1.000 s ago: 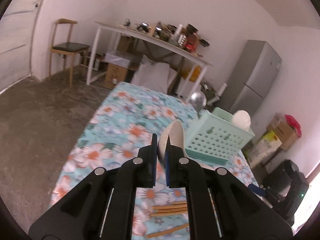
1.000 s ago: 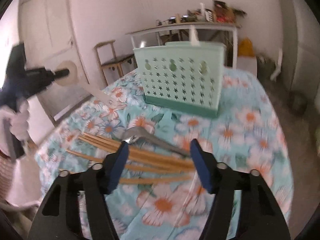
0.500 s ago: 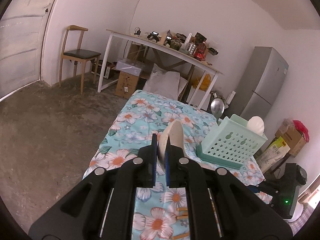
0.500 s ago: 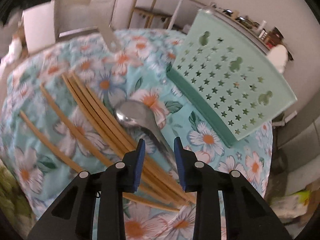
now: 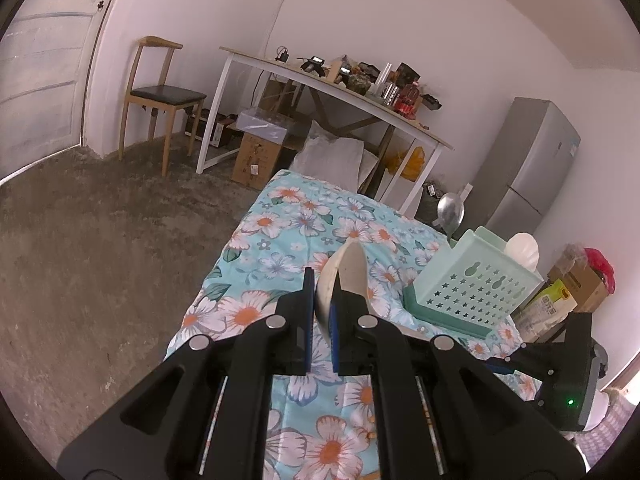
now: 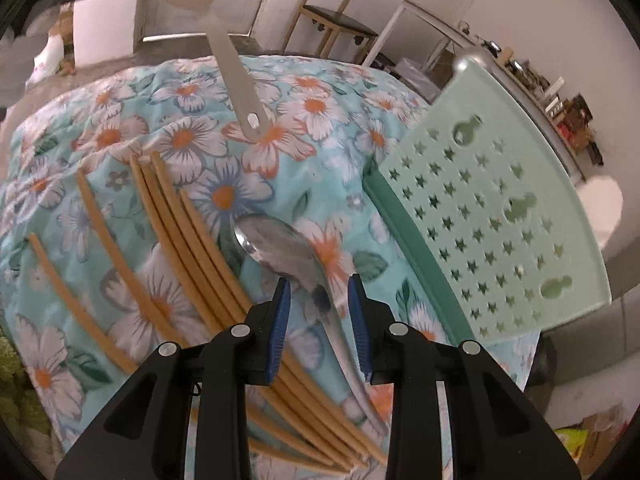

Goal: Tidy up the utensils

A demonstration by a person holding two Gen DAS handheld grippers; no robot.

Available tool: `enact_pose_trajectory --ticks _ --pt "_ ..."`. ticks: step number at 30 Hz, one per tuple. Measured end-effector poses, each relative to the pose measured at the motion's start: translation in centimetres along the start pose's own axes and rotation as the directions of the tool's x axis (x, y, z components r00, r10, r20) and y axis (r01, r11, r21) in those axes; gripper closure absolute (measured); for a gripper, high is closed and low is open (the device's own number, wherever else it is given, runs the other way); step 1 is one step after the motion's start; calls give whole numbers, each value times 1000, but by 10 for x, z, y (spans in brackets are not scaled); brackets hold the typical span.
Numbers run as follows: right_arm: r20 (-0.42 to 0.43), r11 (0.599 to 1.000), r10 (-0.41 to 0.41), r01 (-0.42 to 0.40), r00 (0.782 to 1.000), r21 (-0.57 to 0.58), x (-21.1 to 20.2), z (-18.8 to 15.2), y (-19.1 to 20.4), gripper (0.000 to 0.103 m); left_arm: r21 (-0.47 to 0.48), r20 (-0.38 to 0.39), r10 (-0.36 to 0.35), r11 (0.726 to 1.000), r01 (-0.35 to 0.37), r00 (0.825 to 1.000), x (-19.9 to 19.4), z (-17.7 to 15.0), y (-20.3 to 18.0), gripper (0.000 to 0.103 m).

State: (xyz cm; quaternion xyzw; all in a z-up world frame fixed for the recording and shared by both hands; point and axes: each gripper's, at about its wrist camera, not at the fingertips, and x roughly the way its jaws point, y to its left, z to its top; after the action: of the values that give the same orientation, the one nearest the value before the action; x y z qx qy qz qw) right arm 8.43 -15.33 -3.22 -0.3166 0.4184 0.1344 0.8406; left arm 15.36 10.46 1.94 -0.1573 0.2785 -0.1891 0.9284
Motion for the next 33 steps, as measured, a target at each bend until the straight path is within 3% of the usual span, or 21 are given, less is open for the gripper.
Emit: enact_pose_trajectory --ticks 7,11,17,27,33 --pt "32 998 -8 9 999 -55 5 16 16 75 -9 -1 9 1000 -9 1000 0 -1 4 97" --pt "55 999 -22 23 998 -28 8 22 15 91 -9 7 13 1000 -13 1000 -1 1 4 97" --pt "123 999 -30 26 992 32 -6 25 2 93 5 31 25 1000 -25 999 -7 6 2 97" --pt "242 981 -105 60 965 186 -45 19 -27 99 41 141 5 999 -11 990 -36 26 -15 97" --pt "300 955 -150 60 942 291 -69 4 -46 99 91 231 -55 995 35 971 -56 47 -43 97"
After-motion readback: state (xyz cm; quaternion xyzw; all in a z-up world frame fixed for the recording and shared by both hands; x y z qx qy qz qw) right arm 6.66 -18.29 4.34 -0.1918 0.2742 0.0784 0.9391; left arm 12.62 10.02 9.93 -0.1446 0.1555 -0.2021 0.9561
